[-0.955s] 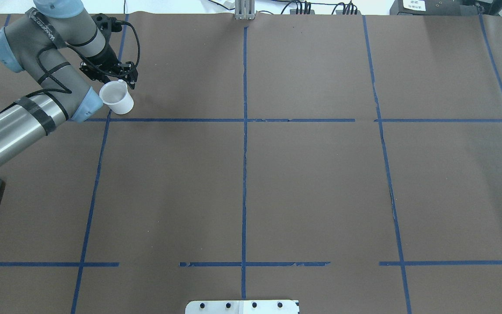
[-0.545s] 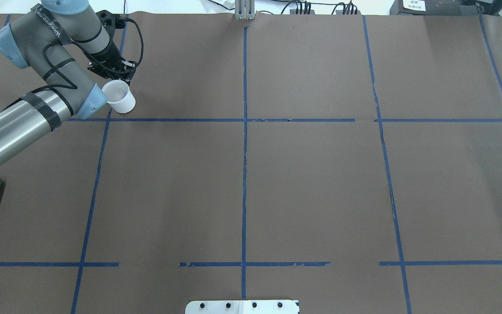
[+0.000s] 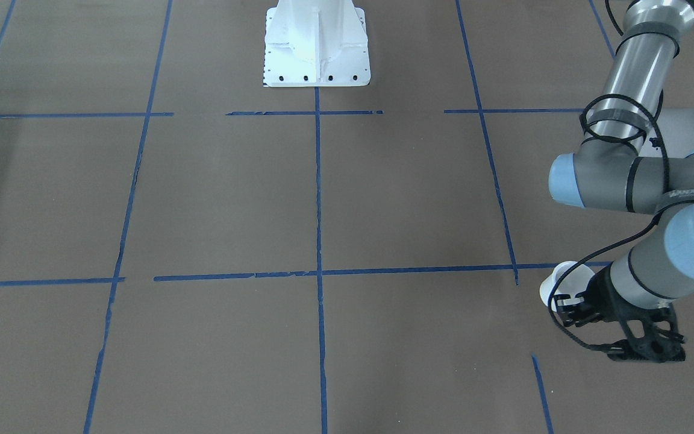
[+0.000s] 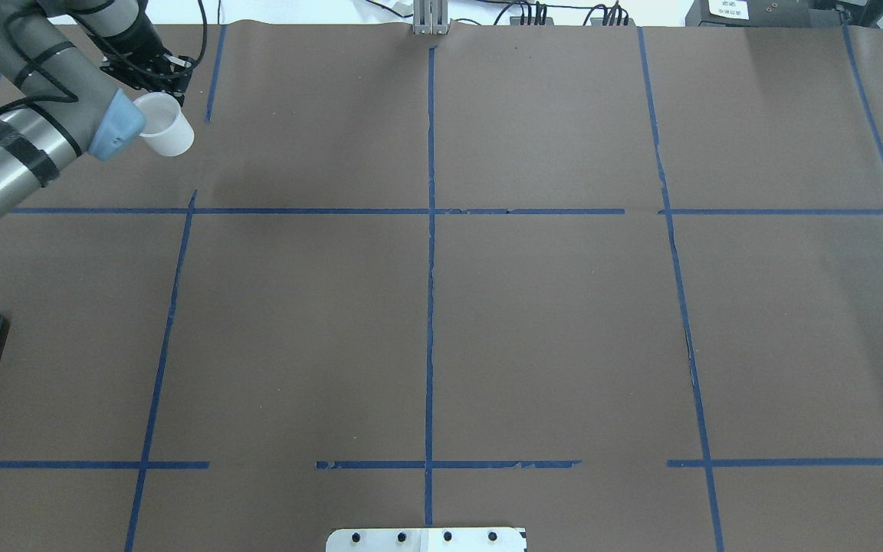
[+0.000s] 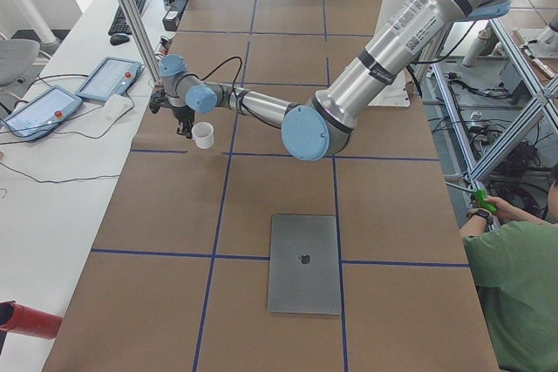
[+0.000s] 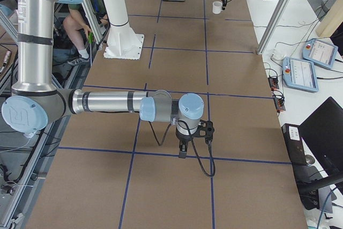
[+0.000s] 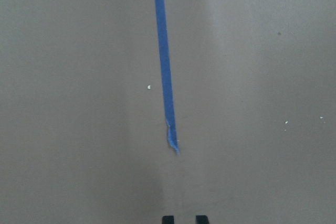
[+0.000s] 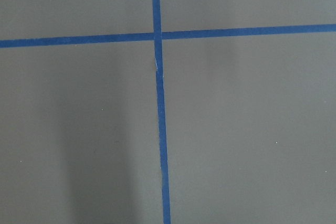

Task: Place cup on laptop
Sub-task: 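Lift the mug and carry it toward the silver laptop near the robot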

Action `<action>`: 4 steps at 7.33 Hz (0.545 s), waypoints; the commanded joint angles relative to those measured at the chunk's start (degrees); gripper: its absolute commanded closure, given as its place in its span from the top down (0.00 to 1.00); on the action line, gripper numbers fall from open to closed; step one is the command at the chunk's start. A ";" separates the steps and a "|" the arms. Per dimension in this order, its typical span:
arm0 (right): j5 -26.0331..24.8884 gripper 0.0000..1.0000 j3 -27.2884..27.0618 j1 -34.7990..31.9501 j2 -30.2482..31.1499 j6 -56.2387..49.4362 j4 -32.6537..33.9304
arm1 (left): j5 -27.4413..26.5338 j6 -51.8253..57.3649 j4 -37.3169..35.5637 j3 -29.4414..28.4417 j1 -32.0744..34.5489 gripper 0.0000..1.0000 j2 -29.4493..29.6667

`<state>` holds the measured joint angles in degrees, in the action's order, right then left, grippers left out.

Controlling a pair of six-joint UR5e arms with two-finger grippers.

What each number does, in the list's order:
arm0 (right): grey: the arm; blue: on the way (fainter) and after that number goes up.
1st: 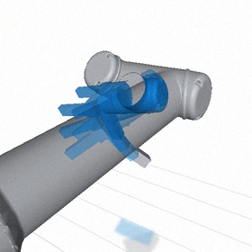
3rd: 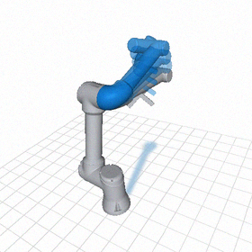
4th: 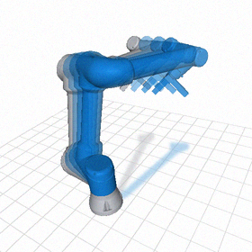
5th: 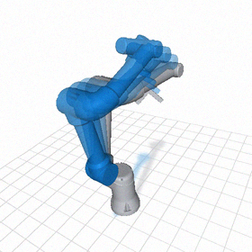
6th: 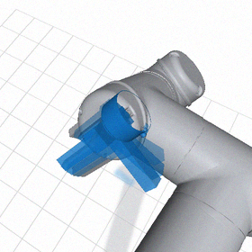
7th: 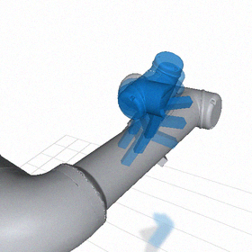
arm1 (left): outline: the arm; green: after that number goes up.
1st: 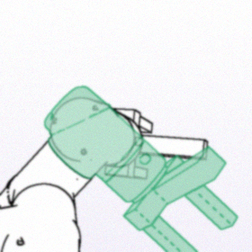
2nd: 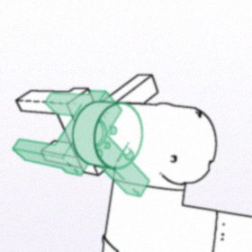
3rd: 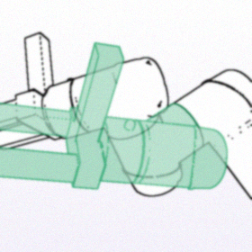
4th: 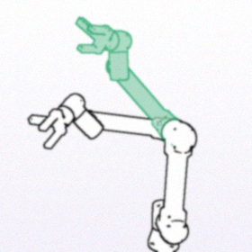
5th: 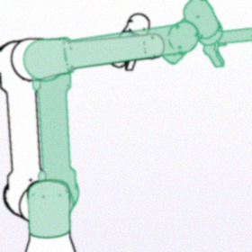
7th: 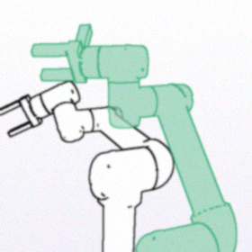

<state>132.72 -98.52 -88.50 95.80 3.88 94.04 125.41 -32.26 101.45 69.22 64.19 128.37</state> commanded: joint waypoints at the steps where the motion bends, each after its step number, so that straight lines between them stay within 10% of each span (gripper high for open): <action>1: 0.00 1.00 0.00 0.00 0.00 -0.02 0.00 | 0.01 3.61 -6.77 15.36 3.99 0.00 -10.55; 4: 0.00 1.00 0.00 0.00 0.00 -0.02 0.00 | 2.01 9.98 -8.29 29.46 8.38 0.00 -29.60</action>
<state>132.71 -98.52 -88.51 95.80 3.87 94.04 125.92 -26.50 93.28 94.02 69.86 106.77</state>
